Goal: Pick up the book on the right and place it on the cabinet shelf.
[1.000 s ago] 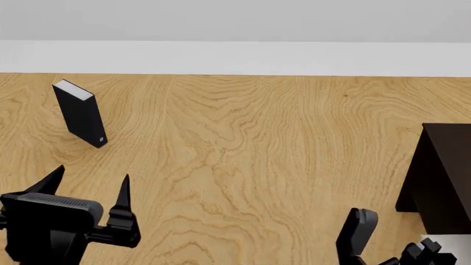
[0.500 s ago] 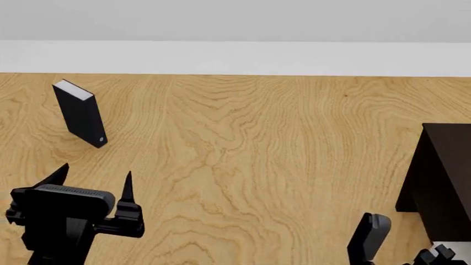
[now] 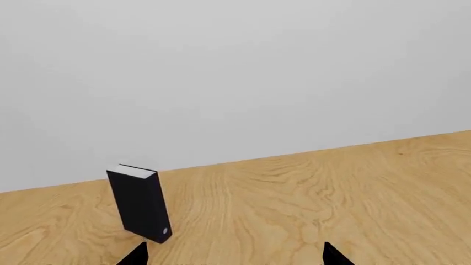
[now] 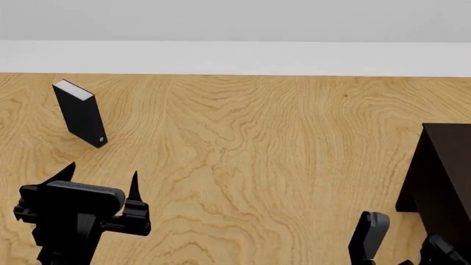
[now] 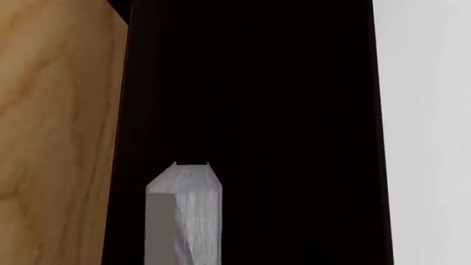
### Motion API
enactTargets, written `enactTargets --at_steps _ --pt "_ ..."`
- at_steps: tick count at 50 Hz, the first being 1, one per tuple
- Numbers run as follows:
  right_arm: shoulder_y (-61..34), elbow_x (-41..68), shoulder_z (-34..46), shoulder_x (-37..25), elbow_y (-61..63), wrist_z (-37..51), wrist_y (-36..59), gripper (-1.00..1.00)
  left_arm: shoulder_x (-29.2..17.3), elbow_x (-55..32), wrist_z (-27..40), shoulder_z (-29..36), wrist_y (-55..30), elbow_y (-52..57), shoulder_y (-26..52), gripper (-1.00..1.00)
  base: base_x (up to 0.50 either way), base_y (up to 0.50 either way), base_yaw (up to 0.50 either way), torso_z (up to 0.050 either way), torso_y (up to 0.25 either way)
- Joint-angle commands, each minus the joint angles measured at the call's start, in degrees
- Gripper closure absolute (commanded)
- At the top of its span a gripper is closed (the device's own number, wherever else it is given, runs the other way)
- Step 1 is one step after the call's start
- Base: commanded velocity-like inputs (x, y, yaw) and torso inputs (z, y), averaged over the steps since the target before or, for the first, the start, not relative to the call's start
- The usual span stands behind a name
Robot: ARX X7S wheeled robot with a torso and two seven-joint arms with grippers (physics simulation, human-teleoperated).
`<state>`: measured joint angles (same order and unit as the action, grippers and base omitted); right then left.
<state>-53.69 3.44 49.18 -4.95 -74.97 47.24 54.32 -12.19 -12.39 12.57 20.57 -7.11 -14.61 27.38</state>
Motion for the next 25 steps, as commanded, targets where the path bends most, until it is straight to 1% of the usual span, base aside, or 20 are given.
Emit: enactTargets --at_steps 1,10,18,22,23,25 --pt "-0.4 -3.4 3.9 -0.2 0.0 0.8 1.6 -1.0 0.2 -0.3 -0.2 0.1 0.8 -1.3 0.4 -1.0 0.0 0.0 0.0 0.0 0.0" --pt "-0.4 -3.4 3.9 -0.2 0.0 0.8 1.6 -1.0 0.1 -0.7 -0.1 0.0 1.5 -1.7 0.3 -1.0 0.0 0.0 0.0 0.0 0.0" --pt "-0.4 -3.4 3.9 -0.2 0.0 0.8 1.6 -1.0 0.7 -0.6 -1.2 0.1 4.9 -6.4 1.6 -1.0 0.0 0.0 0.0 0.0 0.001" --pt "-0.4 -3.4 3.9 -0.2 0.0 0.8 1.6 -1.0 0.7 -0.8 -1.2 0.1 5.1 -6.6 1.6 -1.0 0.0 0.0 0.0 0.003 0.0" --pt "-2.5 -3.5 7.0 -0.3 0.0 -3.9 -7.0 -1.0 0.7 -0.8 -1.2 0.1 5.2 -6.5 1.5 -1.0 0.0 0.0 0.0 0.0 0.0" --pt "-2.7 -3.6 7.3 0.1 0.0 -4.2 -7.7 -1.0 0.6 -0.9 -1.2 0.2 5.2 -6.3 1.4 -1.0 0.0 0.0 0.0 0.0 0.0"
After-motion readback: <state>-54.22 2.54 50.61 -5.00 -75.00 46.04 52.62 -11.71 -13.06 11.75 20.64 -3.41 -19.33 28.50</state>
